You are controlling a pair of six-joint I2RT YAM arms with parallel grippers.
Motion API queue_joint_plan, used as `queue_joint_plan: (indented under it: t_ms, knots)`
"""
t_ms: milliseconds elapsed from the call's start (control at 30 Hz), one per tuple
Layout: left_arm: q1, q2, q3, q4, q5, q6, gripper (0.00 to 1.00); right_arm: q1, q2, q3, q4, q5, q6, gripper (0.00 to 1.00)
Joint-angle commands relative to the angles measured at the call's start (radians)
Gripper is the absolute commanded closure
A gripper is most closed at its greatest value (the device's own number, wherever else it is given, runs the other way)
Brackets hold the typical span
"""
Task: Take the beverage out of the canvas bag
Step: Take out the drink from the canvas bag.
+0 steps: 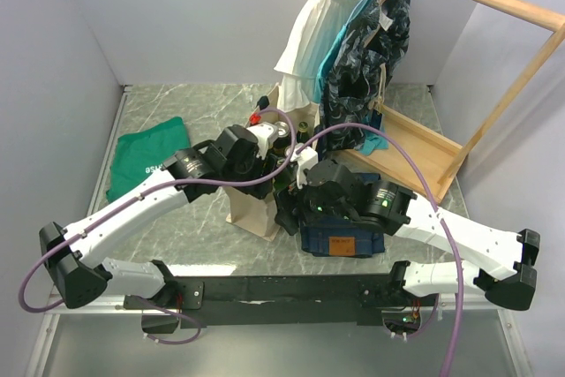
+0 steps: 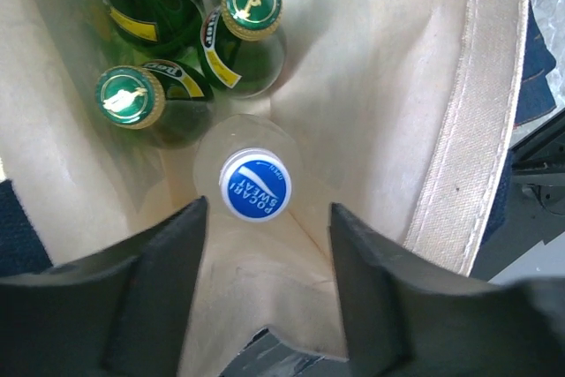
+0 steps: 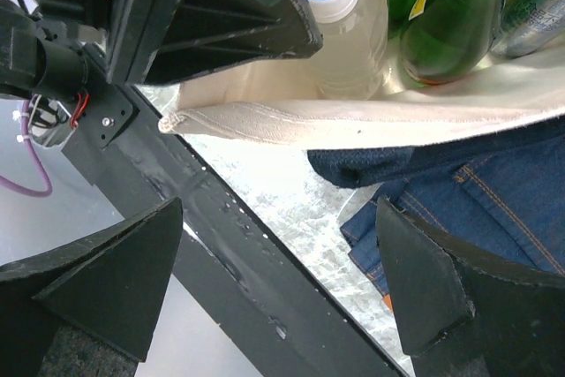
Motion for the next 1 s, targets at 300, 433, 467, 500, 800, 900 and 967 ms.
queue_joint_plan:
  t_ms: [300,433,467,500,800,900,967]
  knots:
    - [-0.023,-0.017,-0.034,0.006,0.02,-0.022,0.48,0.008,-0.043,0.008,-0.013,0.057,0.01,0.04]
    - [-0.025,-0.008,-0.038,0.019,0.017,-0.025,0.44,0.008,-0.032,0.014,-0.028,0.074,0.004,0.04]
    - [-0.025,-0.003,-0.038,0.025,0.017,-0.027,0.42,0.008,-0.03,0.013,-0.028,0.074,0.003,0.04]
    - [-0.025,-0.002,-0.04,0.028,0.017,-0.028,0.4,0.008,-0.03,0.011,-0.026,0.076,0.002,0.04]
    - [-0.031,0.009,-0.04,0.065,0.017,-0.031,0.43,0.008,-0.03,-0.001,-0.02,0.091,-0.002,0.04]
    - [-0.032,0.012,-0.04,0.075,0.013,-0.031,0.59,0.006,-0.029,-0.006,-0.017,0.096,-0.002,0.04]
    - [-0.032,0.017,-0.04,0.08,0.013,-0.033,0.61,0.008,-0.026,-0.006,-0.02,0.097,-0.002,0.04]
